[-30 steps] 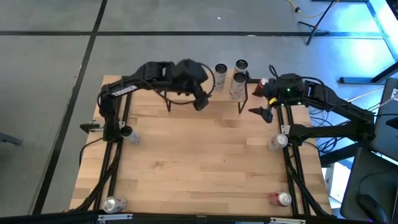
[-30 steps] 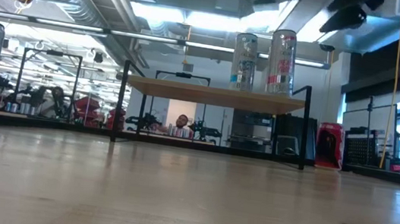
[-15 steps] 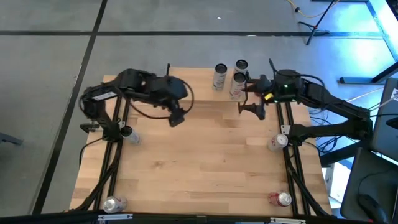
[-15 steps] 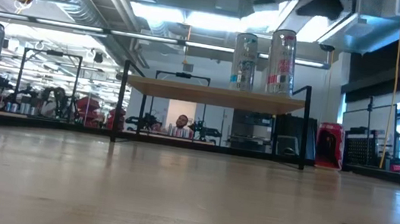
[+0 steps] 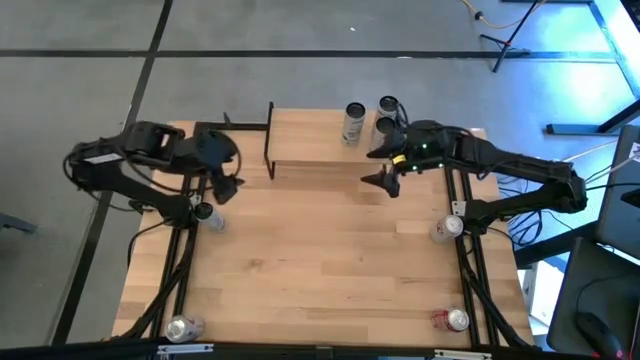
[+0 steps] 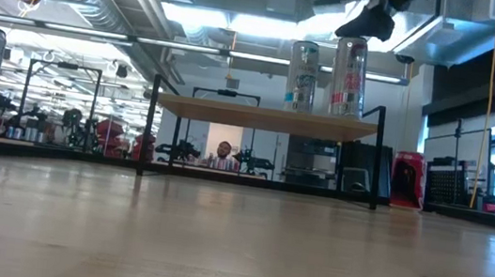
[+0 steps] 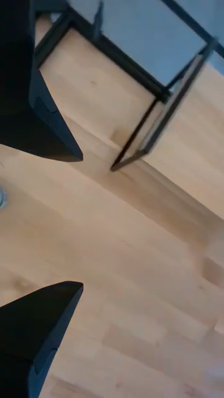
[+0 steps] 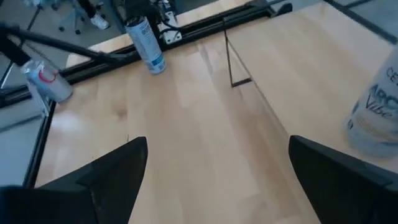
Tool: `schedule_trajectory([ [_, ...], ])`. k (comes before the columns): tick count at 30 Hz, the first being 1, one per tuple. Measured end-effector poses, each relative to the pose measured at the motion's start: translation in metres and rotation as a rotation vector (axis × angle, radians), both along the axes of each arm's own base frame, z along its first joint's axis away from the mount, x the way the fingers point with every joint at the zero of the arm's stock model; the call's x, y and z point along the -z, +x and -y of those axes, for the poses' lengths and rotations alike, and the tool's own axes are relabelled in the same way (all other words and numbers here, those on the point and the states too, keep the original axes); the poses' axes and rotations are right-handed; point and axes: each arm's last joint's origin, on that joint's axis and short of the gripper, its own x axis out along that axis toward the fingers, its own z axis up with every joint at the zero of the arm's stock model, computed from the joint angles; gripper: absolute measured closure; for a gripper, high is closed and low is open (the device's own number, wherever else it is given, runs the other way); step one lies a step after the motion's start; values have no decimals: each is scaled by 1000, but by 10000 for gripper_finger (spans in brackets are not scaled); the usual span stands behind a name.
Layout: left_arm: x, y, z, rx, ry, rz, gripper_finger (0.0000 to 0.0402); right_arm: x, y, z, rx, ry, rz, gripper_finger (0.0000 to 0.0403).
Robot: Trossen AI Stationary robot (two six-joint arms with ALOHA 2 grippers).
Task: Place canned beverage on shelf
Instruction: Put the white-blue soda can on the shelf aligned with the other white-blue soda can
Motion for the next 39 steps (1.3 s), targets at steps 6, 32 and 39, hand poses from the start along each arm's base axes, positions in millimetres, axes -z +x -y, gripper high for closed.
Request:
schedule_trajectory([
  [6, 19, -19, -1, -13, -5, -13, 85, -16, -1, -8, 42, 109, 35, 27],
  [32, 100, -28, 6, -374, -398, -332, 85, -26, 0, -15, 48, 86, 22, 27],
  [39, 103, -28, 7, -418, -430, -339, 85, -22, 5, -15, 49, 105, 0, 27],
])
